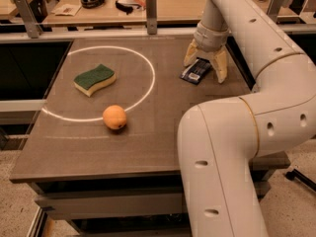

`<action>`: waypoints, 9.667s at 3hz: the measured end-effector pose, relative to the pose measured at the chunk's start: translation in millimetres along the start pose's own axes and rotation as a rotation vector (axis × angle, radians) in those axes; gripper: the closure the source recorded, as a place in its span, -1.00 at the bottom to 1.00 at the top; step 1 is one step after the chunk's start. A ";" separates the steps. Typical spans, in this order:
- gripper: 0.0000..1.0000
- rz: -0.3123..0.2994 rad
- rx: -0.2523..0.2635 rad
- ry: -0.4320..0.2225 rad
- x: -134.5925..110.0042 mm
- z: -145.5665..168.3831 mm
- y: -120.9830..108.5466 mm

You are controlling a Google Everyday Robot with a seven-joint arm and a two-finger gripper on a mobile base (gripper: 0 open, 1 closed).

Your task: Move rxbar blueberry near sponge

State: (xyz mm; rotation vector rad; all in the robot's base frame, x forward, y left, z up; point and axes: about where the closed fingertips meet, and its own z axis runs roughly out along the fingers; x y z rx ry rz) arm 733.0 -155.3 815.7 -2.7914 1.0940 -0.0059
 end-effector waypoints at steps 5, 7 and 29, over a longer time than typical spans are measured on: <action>-0.20 0.005 -0.001 0.002 -0.3 -4.7 2.1; -0.16 0.008 -0.002 0.005 -0.5 -7.4 3.0; 0.63 0.708 0.304 -1.131 -197.7 -32.1 -153.6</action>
Offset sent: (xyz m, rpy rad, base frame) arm -0.1078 -0.0384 0.0387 -0.1484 0.4908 0.0315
